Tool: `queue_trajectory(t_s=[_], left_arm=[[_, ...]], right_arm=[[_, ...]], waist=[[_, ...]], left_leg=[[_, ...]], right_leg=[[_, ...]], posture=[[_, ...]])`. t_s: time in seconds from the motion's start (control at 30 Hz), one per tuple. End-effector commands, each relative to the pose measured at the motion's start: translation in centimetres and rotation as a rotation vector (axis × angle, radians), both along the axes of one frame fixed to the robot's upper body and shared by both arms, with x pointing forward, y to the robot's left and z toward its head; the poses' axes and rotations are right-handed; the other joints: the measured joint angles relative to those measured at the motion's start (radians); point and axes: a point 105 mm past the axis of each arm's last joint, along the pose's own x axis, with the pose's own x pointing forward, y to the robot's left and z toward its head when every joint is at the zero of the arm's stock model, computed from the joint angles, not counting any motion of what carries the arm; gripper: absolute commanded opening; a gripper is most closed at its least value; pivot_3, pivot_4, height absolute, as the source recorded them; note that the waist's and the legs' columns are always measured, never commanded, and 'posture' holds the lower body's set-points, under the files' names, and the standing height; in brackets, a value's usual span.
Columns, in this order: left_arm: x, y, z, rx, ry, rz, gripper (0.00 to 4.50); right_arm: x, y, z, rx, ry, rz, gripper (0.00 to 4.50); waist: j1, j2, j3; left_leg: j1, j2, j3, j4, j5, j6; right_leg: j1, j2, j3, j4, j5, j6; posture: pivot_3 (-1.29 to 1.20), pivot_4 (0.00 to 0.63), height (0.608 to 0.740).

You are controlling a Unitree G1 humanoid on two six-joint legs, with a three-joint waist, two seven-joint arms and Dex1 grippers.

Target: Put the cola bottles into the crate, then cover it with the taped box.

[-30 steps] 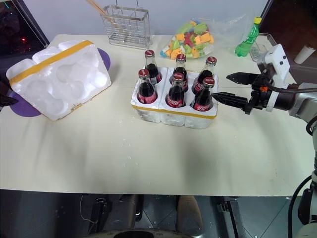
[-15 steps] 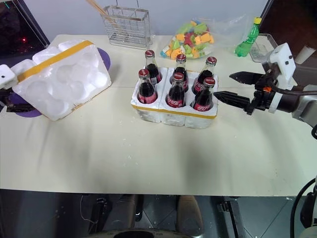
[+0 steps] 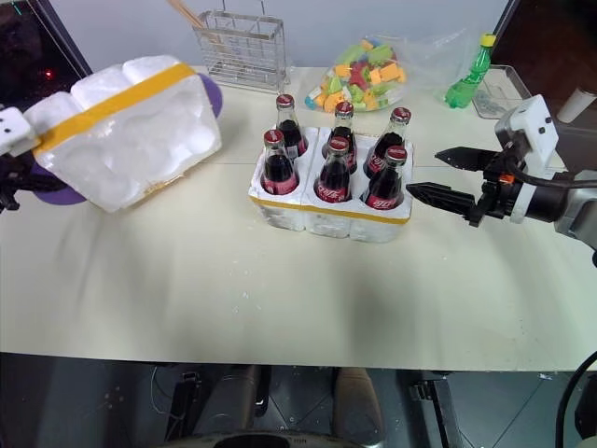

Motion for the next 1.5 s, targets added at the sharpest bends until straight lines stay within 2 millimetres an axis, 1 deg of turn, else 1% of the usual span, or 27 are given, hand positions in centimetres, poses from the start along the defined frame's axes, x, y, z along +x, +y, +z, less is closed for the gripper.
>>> queue_trajectory(t_s=[0.03, 0.1, 0.17, 0.23, 0.33, 0.4, 0.5, 0.53, 0.63, 0.7, 0.8, 0.9, 1.1, 1.2, 1.27, 1.37, 1.4, 1.43, 1.5], left_arm=[[1.1, -1.9, 5.0, 0.041, -0.246, -0.081, 0.62], [1.8, -3.4, 7.2, 0.054, -0.373, -0.123, 0.62], [2.5, -5.5, 9.4, 0.081, -0.506, -0.177, 0.62], [2.8, -7.0, 10.7, 0.099, -0.592, -0.219, 0.62], [3.7, -11.6, 13.3, 0.119, -0.804, -0.322, 0.62], [3.8, -13.4, 13.7, 0.157, -0.880, -0.372, 0.62], [4.1, -16.2, 13.0, 0.235, -0.963, -0.455, 0.62], [4.1, -16.7, 12.8, 0.248, -0.982, -0.471, 0.62], [4.3, -19.5, 11.8, 0.326, -1.045, -0.543, 0.62], [4.3, -20.7, 11.1, 0.347, -1.063, -0.575, 0.62], [4.4, -21.5, 10.0, 0.445, -1.077, -0.618, 0.62], [4.3, -22.6, 9.4, 0.447, -1.097, -0.639, 0.62], [3.9, -25.4, 7.9, 0.488, -1.151, -0.705, 0.62], [4.1, -25.8, 7.1, 0.535, -1.156, -0.704, 0.62], [3.9, -25.9, 6.2, 0.568, -1.146, -0.726, 0.62], [3.6, -25.7, 5.1, 0.614, -1.140, -0.745, 0.62], [3.5, -25.5, 4.9, 0.618, -1.137, -0.741, 1.42], [3.5, -25.3, 4.8, 0.622, -1.135, -0.736, 1.77], [3.2, -25.1, 3.9, 0.620, -1.114, -0.743, 2.75]], right_arm=[[-0.8, -0.6, 1.5, -0.030, -0.074, -0.024, 4.50], [-1.0, -0.8, 1.3, -0.037, -0.068, -0.036, 4.50], [-1.4, -1.5, 1.1, -0.047, -0.057, -0.055, 4.50], [-1.8, -2.1, 1.1, -0.051, -0.046, -0.069, 4.50], [-3.2, -3.2, 1.0, -0.056, -0.024, -0.094, 4.50], [-3.6, -3.6, 1.1, -0.054, -0.025, -0.122, 4.50], [-4.0, -3.8, 0.5, -0.053, -0.022, -0.146, 4.50], [-4.0, -3.9, 0.5, -0.056, -0.024, -0.150, 4.50], [-4.3, -4.1, 0.7, -0.030, -0.034, -0.180, 4.50], [-4.6, -4.2, 0.5, -0.023, -0.034, -0.189, 4.50], [-5.0, -4.2, 0.0, -0.018, -0.028, -0.207, 4.50], [-5.3, -4.3, -0.2, -0.003, -0.026, -0.221, 4.50], [-5.2, -4.5, -0.6, 0.028, -0.026, -0.248, 4.50], [-5.0, -4.4, -0.6, 0.037, -0.030, -0.255, 4.50], [-4.9, -4.4, -0.6, 0.042, -0.032, -0.258, 4.50], [-4.9, -4.5, -0.7, 0.045, -0.031, -0.265, 4.50], [-4.9, -4.5, -0.8, 0.046, -0.030, -0.267, 4.50], [-4.8, -4.5, -0.8, 0.047, -0.029, -0.268, 4.50], [-4.8, -4.6, -0.9, 0.045, -0.026, -0.272, 4.50]], waist=[[0.000, 0.000, 0.000], [0.001, 0.000, 0.000], [0.006, 0.000, 0.000], [0.006, 0.000, 0.000], [0.010, 0.000, 0.000], [0.007, -0.001, 0.000], [-0.004, -0.001, 0.000], [-0.005, 0.000, 0.000], [-0.003, 0.000, -0.001], [0.003, 0.000, -0.001], [0.006, -0.001, -0.001], [0.006, -0.001, -0.001], [0.006, -0.001, -0.001], [0.006, -0.001, -0.001], [0.002, -0.001, -0.001], [0.002, -0.001, -0.001], [0.003, -0.001, -0.001], [0.004, -0.001, -0.001], [0.005, -0.001, -0.001]], left_leg=[[0.000, 0.000, 0.000, 0.000, 0.000, 0.000], [0.000, 0.000, 0.000, 0.000, 0.000, 0.000], [0.000, 0.000, 0.000, 0.001, 0.000, 0.000], [0.000, 0.000, 0.000, 0.001, 0.000, 0.000], [0.000, 0.000, 0.000, 0.001, 0.000, 0.000], [0.000, 0.000, -0.001, 0.002, 0.000, 0.000], [0.000, 0.000, 0.000, 0.002, 0.000, 0.000], [0.001, 0.000, 0.000, 0.001, 0.000, 0.000], [0.002, 0.000, 0.000, 0.001, 0.000, 0.000], [0.002, 0.000, 0.000, 0.002, 0.000, 0.000], [0.001, 0.000, 0.000, 0.002, 0.000, 0.000], [0.001, 0.000, 0.000, 0.002, 0.000, 0.000], [0.002, 0.000, 0.000, 0.002, 0.000, 0.000], [0.002, 0.000, 0.000, 0.002, 0.000, 0.000], [0.002, -0.001, 0.000, 0.002, 0.000, 0.000], [0.003, -0.001, 0.000, 0.002, 0.000, 0.000], [0.003, -0.001, 0.000, 0.002, 0.000, 0.000], [0.002, -0.001, 0.000, 0.002, 0.000, 0.000], [0.002, -0.001, 0.000, 0.002, 0.000, 0.000]], right_leg=[[0.000, 0.000, 0.000, 0.000, 0.000, 0.000], [0.000, 0.000, 0.000, 0.000, 0.000, 0.000], [0.000, 0.000, 0.000, 0.000, 0.000, 0.000], [0.001, 0.000, 0.000, 0.000, 0.000, 0.000], [0.001, 0.000, 0.000, 0.000, 0.000, 0.000], [0.001, 0.000, 0.000, 0.000, 0.000, 0.000], [0.001, 0.000, 0.000, 0.000, 0.000, 0.001], [0.002, 0.000, 0.000, 0.000, 0.000, 0.000], [0.002, 0.000, 0.001, 0.001, 0.000, 0.000], [0.002, 0.000, 0.001, 0.001, 0.000, 0.000], [0.003, 0.000, 0.001, 0.000, 0.000, 0.001], [0.003, 0.000, 0.001, 0.000, 0.000, 0.001], [0.003, 0.000, 0.001, 0.000, 0.000, 0.001], [0.003, 0.000, 0.001, 0.000, 0.000, 0.001], [0.003, 0.000, 0.001, 0.000, 0.000, 0.001], [0.003, 0.000, 0.001, 0.000, 0.000, 0.001], [0.003, 0.000, 0.001, 0.000, 0.000, 0.001], [0.003, 0.000, 0.001, 0.000, 0.000, 0.001], [0.004, 0.000, 0.001, -0.001, 0.000, 0.001]], posture=[[0.00, 0.150, 0.739], [0.00, 0.150, 0.739], [0.00, 0.150, 0.739], [0.00, 0.150, 0.739], [0.00, 0.150, 0.739], [0.00, 0.150, 0.739], [0.00, 0.150, 0.739], [0.00, 0.150, 0.739], [0.00, 0.150, 0.739], [0.00, 0.150, 0.739], [0.00, 0.150, 0.739], [0.00, 0.150, 0.739], [0.00, 0.150, 0.739], [0.00, 0.150, 0.739], [0.00, 0.150, 0.739], [0.00, 0.150, 0.739], [0.00, 0.150, 0.739], [0.00, 0.150, 0.739], [0.00, 0.150, 0.739]])
